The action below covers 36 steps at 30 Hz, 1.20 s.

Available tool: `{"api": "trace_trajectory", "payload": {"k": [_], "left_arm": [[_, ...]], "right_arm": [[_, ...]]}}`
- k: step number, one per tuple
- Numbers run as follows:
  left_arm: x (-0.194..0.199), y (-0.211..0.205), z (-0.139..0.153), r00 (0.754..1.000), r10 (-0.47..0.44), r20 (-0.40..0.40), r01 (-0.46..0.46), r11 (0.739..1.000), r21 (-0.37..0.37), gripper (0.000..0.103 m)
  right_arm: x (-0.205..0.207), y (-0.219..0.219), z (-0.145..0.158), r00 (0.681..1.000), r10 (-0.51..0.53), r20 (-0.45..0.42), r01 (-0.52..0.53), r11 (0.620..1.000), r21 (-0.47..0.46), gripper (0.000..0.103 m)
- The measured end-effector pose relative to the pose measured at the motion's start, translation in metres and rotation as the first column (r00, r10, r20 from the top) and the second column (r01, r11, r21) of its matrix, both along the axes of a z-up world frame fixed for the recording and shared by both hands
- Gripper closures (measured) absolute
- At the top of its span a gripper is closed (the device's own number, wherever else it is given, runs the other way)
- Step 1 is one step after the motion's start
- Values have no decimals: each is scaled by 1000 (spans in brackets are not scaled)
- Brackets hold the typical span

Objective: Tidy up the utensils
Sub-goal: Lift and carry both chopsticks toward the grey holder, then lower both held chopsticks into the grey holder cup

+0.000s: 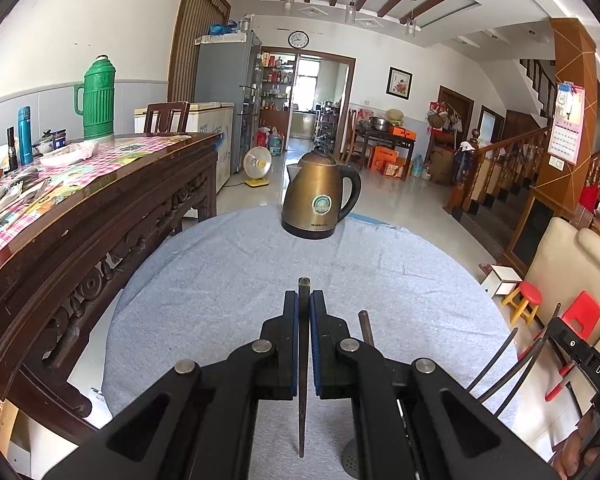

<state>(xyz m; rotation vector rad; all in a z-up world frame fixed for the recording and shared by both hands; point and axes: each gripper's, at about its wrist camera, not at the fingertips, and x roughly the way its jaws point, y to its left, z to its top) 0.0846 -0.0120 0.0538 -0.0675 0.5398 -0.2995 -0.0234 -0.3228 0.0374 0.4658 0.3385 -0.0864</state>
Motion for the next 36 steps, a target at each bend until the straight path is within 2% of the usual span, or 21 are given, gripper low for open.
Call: {"api": "trace_trajectory", "payload": {"k": [15, 29, 36], "left_arm": [[-20, 6, 24, 999, -30, 41, 32, 998, -45, 98], [-55, 8, 61, 990, -70, 123, 80, 994, -76, 98], [-73, 10, 78, 980, -90, 176, 107, 990, -88, 98]], "right_arm": [[-20, 14, 27, 996, 6, 86, -5, 1000, -23, 96], [-39, 30, 48, 980, 2, 197, -1, 1000, -7, 96], [-45, 37, 55, 968, -37, 250, 37, 999, 5, 96]]}}
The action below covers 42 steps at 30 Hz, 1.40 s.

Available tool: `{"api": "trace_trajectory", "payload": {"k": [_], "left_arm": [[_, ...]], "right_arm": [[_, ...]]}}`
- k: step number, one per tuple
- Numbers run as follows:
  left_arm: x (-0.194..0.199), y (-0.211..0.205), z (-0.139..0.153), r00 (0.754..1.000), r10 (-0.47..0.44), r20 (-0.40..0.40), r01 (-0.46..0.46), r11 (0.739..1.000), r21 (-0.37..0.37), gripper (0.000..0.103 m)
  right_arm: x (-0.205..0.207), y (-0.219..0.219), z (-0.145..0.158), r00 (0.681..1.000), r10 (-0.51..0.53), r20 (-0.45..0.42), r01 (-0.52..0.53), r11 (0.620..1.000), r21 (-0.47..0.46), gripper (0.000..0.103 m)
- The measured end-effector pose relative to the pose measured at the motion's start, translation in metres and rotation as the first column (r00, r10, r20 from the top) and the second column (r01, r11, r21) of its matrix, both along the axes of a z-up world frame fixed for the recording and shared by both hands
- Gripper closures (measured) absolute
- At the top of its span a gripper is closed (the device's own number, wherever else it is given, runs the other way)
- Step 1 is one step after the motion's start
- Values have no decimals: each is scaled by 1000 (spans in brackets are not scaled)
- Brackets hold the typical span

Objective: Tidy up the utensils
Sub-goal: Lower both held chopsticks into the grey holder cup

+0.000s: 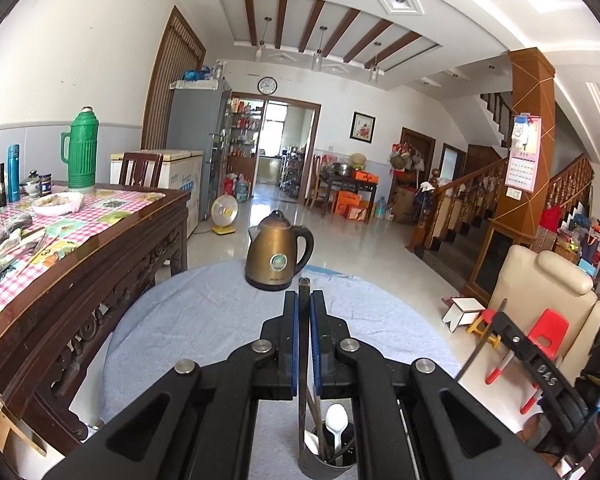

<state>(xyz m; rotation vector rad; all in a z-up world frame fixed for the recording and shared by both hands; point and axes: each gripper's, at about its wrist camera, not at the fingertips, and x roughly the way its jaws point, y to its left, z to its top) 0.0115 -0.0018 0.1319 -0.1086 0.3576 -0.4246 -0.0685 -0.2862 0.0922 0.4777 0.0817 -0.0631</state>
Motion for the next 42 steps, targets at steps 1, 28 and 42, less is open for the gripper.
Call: {"api": "trace_trajectory", "payload": {"k": [1, 28, 42], "left_arm": [[-3, 1, 3, 1000, -3, 6, 3, 1000, -3, 98], [-12, -27, -1, 997, -72, 17, 73, 997, -20, 98], [-8, -51, -18, 999, -47, 3, 46, 997, 60, 98]], "right_arm": [[0, 1, 1, 1000, -4, 6, 4, 1000, 0, 96], [5, 21, -3, 998, -53, 24, 55, 996, -75, 96], [9, 15, -8, 999, -49, 2, 49, 996, -73, 96]]}}
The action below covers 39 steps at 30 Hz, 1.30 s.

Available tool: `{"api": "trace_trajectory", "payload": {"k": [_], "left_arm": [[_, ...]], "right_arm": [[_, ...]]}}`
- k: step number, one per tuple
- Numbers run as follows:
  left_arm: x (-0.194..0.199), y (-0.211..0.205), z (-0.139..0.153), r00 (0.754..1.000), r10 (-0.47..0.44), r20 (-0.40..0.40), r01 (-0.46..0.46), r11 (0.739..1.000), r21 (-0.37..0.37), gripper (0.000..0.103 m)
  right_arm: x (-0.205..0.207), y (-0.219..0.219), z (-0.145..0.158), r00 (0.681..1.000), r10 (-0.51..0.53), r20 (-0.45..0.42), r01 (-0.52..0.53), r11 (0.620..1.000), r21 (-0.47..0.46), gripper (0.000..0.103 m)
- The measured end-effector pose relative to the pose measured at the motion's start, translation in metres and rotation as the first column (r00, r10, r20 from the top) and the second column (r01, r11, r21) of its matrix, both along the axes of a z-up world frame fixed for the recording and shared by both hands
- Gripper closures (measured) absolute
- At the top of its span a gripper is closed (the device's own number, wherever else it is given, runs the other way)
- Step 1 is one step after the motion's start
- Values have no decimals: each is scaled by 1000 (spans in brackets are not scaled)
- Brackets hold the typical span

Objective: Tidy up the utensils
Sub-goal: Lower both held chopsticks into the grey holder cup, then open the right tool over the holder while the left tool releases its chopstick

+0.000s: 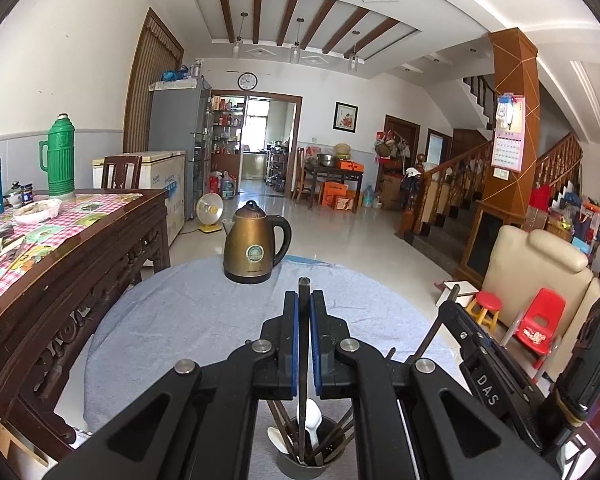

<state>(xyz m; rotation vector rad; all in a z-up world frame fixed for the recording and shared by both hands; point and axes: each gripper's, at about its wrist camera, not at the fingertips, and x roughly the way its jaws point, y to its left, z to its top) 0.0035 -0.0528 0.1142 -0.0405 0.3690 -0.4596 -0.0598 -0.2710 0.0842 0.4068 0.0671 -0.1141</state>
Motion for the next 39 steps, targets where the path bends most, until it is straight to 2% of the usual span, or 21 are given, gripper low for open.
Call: {"api": "trace_trajectory", "payload": {"k": [15, 39], "left_arm": [[8, -10, -7, 999, 27, -19, -27, 999, 25, 98], [30, -20, -36, 994, 35, -105, -28, 997, 72, 97]], "right_arm": [[8, 4, -1, 1000, -4, 9, 4, 1000, -2, 96], [20, 2, -35, 996, 15, -85, -16, 1000, -13, 96]]}}
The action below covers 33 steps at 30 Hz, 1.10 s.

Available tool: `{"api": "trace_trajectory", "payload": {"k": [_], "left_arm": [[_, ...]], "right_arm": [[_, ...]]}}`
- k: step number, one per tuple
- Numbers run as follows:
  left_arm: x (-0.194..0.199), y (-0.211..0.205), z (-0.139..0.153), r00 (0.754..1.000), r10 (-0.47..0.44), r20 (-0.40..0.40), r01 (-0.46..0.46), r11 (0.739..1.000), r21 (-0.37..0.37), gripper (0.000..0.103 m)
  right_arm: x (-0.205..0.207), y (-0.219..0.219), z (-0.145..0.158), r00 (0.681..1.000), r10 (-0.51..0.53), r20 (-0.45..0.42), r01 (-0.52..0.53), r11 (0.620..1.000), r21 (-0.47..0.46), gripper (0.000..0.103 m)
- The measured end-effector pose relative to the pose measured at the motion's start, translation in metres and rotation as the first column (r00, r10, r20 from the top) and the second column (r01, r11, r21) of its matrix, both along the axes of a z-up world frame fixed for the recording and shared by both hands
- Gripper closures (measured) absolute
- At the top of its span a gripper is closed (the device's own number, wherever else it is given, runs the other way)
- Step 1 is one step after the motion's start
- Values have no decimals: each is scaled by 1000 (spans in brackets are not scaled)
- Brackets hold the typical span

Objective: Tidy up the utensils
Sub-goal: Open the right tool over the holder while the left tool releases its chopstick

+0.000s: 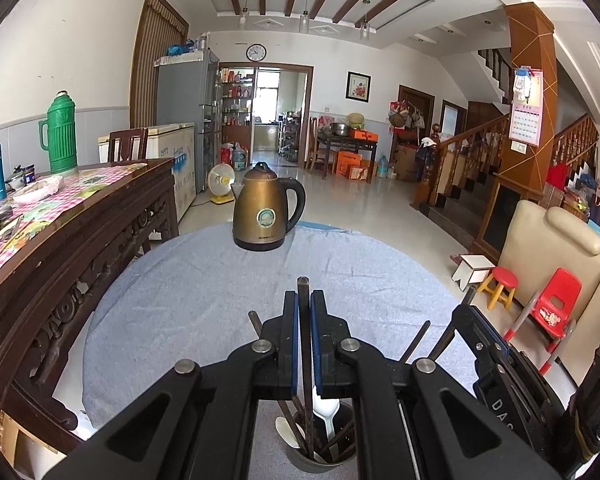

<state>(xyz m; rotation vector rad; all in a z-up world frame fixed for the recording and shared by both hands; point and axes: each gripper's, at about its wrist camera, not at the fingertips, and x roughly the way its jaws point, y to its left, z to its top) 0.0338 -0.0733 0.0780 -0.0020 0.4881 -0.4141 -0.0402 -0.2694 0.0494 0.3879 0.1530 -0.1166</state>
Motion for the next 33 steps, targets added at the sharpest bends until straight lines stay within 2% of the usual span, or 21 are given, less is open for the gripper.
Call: {"api": "trace_trajectory", "payload": {"k": [19, 33], "left_arm": [[10, 8, -24, 995, -17, -96, 16, 1000, -5, 97], [4, 4, -26, 995, -17, -101, 20, 1000, 22, 96]], "right_arm": [[-5, 14, -19, 997, 42, -58, -42, 999, -5, 96], [-4, 24, -23, 994, 69, -85, -69, 998, 7, 95]]}}
